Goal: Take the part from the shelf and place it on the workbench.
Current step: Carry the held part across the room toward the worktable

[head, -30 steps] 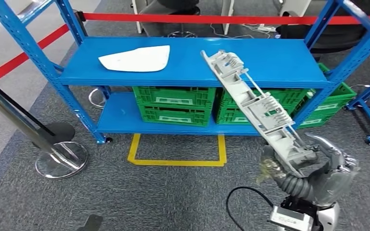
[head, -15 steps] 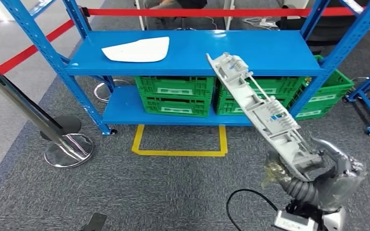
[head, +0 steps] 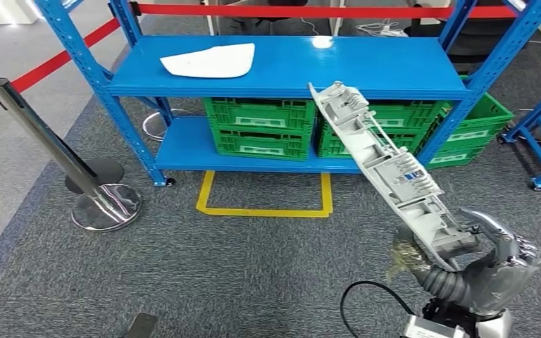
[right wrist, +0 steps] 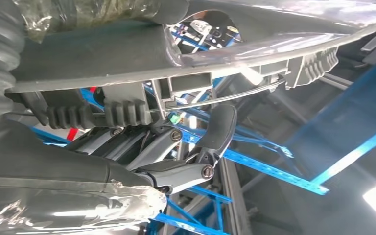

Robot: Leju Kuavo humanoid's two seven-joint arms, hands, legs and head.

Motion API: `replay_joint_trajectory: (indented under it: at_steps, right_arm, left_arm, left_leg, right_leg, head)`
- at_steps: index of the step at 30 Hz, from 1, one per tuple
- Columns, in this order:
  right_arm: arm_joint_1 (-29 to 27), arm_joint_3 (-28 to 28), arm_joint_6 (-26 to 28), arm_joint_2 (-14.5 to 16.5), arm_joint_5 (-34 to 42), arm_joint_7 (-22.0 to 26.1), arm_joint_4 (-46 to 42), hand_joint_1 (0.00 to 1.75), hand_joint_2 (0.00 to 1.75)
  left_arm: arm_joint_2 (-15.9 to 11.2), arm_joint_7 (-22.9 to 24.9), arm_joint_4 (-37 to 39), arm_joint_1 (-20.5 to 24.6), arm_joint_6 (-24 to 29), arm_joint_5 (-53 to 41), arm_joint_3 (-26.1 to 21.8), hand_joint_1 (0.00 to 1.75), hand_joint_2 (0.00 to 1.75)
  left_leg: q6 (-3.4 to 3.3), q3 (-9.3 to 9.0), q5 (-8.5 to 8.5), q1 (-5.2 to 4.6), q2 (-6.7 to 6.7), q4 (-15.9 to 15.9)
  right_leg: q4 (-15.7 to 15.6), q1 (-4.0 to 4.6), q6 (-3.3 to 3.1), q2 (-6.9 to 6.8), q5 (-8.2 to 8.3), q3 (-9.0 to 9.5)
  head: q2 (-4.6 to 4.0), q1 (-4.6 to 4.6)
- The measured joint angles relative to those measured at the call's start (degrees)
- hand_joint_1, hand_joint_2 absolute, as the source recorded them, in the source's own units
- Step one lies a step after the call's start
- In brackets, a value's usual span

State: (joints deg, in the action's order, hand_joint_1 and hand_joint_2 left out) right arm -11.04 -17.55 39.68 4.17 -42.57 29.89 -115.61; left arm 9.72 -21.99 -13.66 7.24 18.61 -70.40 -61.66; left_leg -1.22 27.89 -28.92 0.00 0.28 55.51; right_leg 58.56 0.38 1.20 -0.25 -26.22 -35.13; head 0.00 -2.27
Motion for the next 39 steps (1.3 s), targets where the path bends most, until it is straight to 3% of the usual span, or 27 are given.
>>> replay_joint_trajectory:
  at_steps: [1, 3, 5, 6, 8, 10, 11, 13, 15, 17, 19, 20, 21, 23, 25, 27, 29, 31, 34, 35, 36, 37, 39]
  right_arm:
    - [-0.09, 0.07, 0.01, 0.0, 0.04, 0.0, -0.05, 1.75, 1.75]
    - [-0.22, 0.19, 0.02, 0.0, 0.1, -0.01, -0.12, 1.75, 1.75]
    - [-0.43, 0.25, 0.01, 0.0, 0.12, -0.01, -0.13, 1.75, 1.75]
    - [-0.56, 0.26, 0.01, 0.0, 0.13, -0.02, -0.13, 1.75, 1.75]
    - [-0.7, 0.26, 0.01, 0.0, 0.13, -0.03, -0.14, 1.75, 1.75]
    - [-0.71, 0.26, 0.02, 0.0, 0.12, -0.03, -0.21, 1.75, 1.75]
    - [-0.72, 0.27, 0.02, -0.01, 0.13, -0.03, -0.26, 1.75, 1.75]
    - [-0.85, 0.31, 0.01, -0.02, 0.15, -0.03, -0.32, 1.75, 1.75]
    - [-0.95, 0.35, 0.01, -0.02, 0.14, -0.04, -0.33, 1.75, 1.75]
    - [-0.95, 0.38, 0.01, -0.02, 0.06, -0.03, -0.36, 1.75, 1.75]
    - [-1.02, 0.42, 0.0, -0.02, -0.04, -0.03, -0.37, 1.75, 1.75]
    - [-1.08, 0.43, 0.0, -0.02, -0.08, -0.03, -0.37, 1.75, 1.75]
    - [-1.12, 0.43, 0.0, -0.02, -0.09, -0.03, -0.37, 1.75, 1.75]
    - [-1.14, 0.44, -0.01, -0.02, -0.1, -0.03, -0.37, 1.75, 1.75]
    - [-1.14, 0.45, -0.01, -0.02, -0.11, -0.04, -0.37, 1.75, 1.75]
    - [-1.18, 0.46, 0.01, -0.02, -0.1, -0.05, -0.38, 1.75, 1.75]
    - [-1.36, 0.49, 0.02, -0.02, -0.1, -0.08, -0.39, 1.75, 1.75]
    - [-1.45, 0.53, 0.02, -0.02, -0.1, -0.09, -0.47, 1.75, 1.75]
    - [-1.43, 0.55, 0.02, -0.02, -0.09, -0.05, -0.54, 1.75, 1.75]
    - [-1.56, 0.56, 0.02, -0.02, -0.07, -0.07, -0.54, 1.75, 1.75]
    - [-1.73, 0.6, 0.02, -0.02, -0.01, -0.1, -0.54, 1.75, 1.75]
    - [-1.87, 0.66, 0.02, -0.02, 0.07, -0.12, -0.54, 1.75, 1.75]
    - [-2.0, 0.83, 0.02, -0.02, 0.34, -0.14, -0.55, 1.75, 1.75]
  left_arm:
    - [0.06, 0.0, 0.0, -0.01, 0.02, -0.01, 0.0, 0.0, 1.75]
    - [0.12, 0.0, 0.0, 0.01, 0.04, -0.03, 0.01, 0.0, 1.75]
    - [0.21, 0.0, 0.0, -0.07, 0.03, -0.05, 0.01, 0.0, 1.75]
    - [0.26, 0.0, 0.0, -0.12, 0.03, -0.05, 0.01, 0.0, 1.75]
    - [0.35, 0.0, 0.0, -0.16, 0.03, -0.05, 0.01, 0.0, 1.75]
    - [0.36, 0.0, 0.0, -0.12, 0.04, -0.05, 0.02, 0.0, 1.75]
    - [0.36, 0.0, 0.0, -0.11, 0.04, -0.05, 0.02, 0.0, 1.75]
    - [0.35, 0.0, 0.0, -0.15, 0.05, -0.05, 0.02, 0.0, 1.75]
    - [0.36, 0.0, 0.0, -0.17, 0.05, -0.05, 0.02, 0.0, 1.75]
    - [0.36, 0.0, 0.0, -0.18, 0.06, -0.05, 0.02, 0.0, 1.75]
    - [0.36, 0.0, 0.0, -0.25, 0.06, -0.05, 0.02, 0.0, 1.75]
    - [0.36, 0.0, 0.0, -0.3, 0.06, -0.05, 0.02, 0.0, 1.75]
    - [0.36, 0.0, 0.0, -0.35, 0.06, -0.05, 0.02, 0.0, 1.75]
    - [0.35, 0.0, 0.0, -0.39, 0.06, -0.05, 0.02, 0.0, 1.75]
    - [0.21, 0.0, 0.0, -0.4, 0.1, -0.05, 0.02, 0.0, 1.75]
    - [0.14, 0.0, 0.0, -0.4, 0.2, -0.05, 0.03, 0.0, 1.75]
    - [0.3, 0.0, -0.01, -0.4, 0.28, -0.05, 0.05, 0.0, 1.75]
    - [0.42, 0.0, -0.02, -0.4, 0.34, -0.05, 0.08, 0.0, 1.75]
    - [0.46, 0.0, -0.02, -0.52, 0.36, -0.05, 0.09, 0.0, 1.75]
    - [0.47, 0.0, -0.02, -0.59, 0.36, -0.05, 0.09, 0.0, 1.75]
    - [0.49, 0.0, -0.01, -0.62, 0.37, -0.04, 0.09, 0.0, 1.75]
    - [0.53, 0.0, -0.01, -0.62, 0.37, -0.04, 0.09, 0.0, 1.75]
    - [0.6, -0.01, 0.0, -0.6, 0.38, 0.02, 0.09, 0.0, 1.75]
  left_leg:
    - [-0.28, 0.32, 0.49, 0.14, 0.09, -0.16]
    - [-0.55, 1.29, 1.25, 0.14, 0.23, -0.11]
    - [-0.45, 2.24, 1.92, 0.12, 0.39, 0.0]
    - [-0.33, 2.59, 2.18, 0.15, 0.47, 0.07]
    - [0.0, 2.99, 2.51, 0.22, 0.57, 0.26]
    - [0.54, 3.39, 2.69, 0.05, 0.63, 0.69]
    - [0.87, 3.62, 2.83, -0.05, 0.67, 0.86]
    - [1.51, 3.96, 3.16, -0.08, 0.79, 0.97]
    - [2.11, 4.49, 2.19, 0.03, 0.67, 2.02]
    - [2.59, 6.59, -1.43, 0.12, 0.39, 7.06]
    - [2.79, 9.74, -5.32, 0.16, 0.3, 14.76]
    - [2.75, 10.62, -5.96, 0.17, 0.28, 17.15]
    - [2.6, 10.54, -5.47, 0.16, 0.24, 17.52]
    - [1.88, 7.39, -1.85, 0.11, -0.44, 12.04]
    - [0.77, 3.71, 0.99, 0.03, -2.42, 4.87]
    - [0.17, 2.54, 1.3, -0.11, -3.37, 1.91]
    - [0.12, 2.63, 1.43, 0.02, -2.5, 1.17]
    - [-0.05, 2.66, 1.89, 0.36, -1.56, 0.58]
    - [-0.24, 2.87, 2.1, 0.39, 0.0, 0.45]
    - [-0.24, 2.92, 2.11, 0.37, 0.55, 0.48]
    - [-0.23, 2.95, 2.12, 0.36, 1.09, 0.52]
    - [-0.2, 2.94, 2.1, 0.36, 1.61, 0.58]
    - [0.02, 2.84, 1.97, 0.33, 2.56, 0.76]
  right_leg:
    - [2.13, -0.11, 0.37, 0.08, -1.6, -1.0]
    - [9.41, -0.42, 1.05, 0.16, -6.04, -3.84]
    - [14.63, -0.7, 1.5, 0.15, -8.23, -5.27]
    - [14.08, -0.84, 1.63, 0.12, -7.72, -4.38]
    - [6.68, -1.12, 1.76, -0.16, -4.76, 0.58]
    - [-0.43, -1.09, 1.38, -0.45, -2.97, 4.87]
    - [-1.81, -1.01, 1.03, -0.49, -2.85, 5.59]
    - [-1.79, -0.9, 0.14, -0.24, -2.59, 5.33]
    - [-1.8, -1.02, -0.7, -0.09, -2.13, 4.97]
    - [-1.87, -1.09, -1.47, 0.03, -1.68, 4.56]
    - [-1.82, -0.93, -1.86, 0.3, -1.35, 4.0]
    - [-1.78, -0.82, -1.95, 0.54, -1.19, 3.74]
    - [-1.75, -0.71, -1.96, 0.85, -1.04, 3.55]
    - [-1.7, -0.48, -1.89, 1.61, -0.82, 3.38]
    - [-1.54, -0.32, -1.65, 2.3, -0.62, 3.15]
    - [-1.32, -0.38, -1.09, 2.94, -0.27, 2.45]
    - [-1.17, -0.43, -0.39, 3.47, -0.03, 1.7]
    - [0.89, -0.41, 0.21, 2.75, -1.6, 0.42]
    - [11.36, -0.71, 1.11, 1.09, -7.11, -4.14]
    - [14.16, -0.81, 1.36, 0.9, -8.01, -5.24]
    - [14.86, -0.91, 1.54, 0.75, -7.8, -5.33]
    - [13.22, -0.99, 1.64, 0.49, -6.55, -4.26]
    - [5.31, -1.04, 1.62, -1.25, -2.99, 0.12]
  head:
    - [0.0, 0.09]
    - [0.0, 0.27]
    - [0.0, 0.26]
    - [0.0, 0.27]
    - [0.0, 0.27]
    - [0.0, 0.23]
    - [0.0, 0.21]
    - [0.0, 0.15]
    - [0.0, 0.08]
    - [0.0, -0.05]
    - [0.0, -0.08]
    - [0.0, -0.09]
    - [0.0, -0.09]
    - [0.0, -0.09]
    - [0.0, -0.02]
    - [0.0, -0.1]
    - [0.0, -0.23]
    - [0.0, 0.05]
    - [0.0, 0.43]
    - [0.0, 0.41]
    - [0.0, 0.43]
    - [0.0, 0.44]
    - [0.0, 0.44]
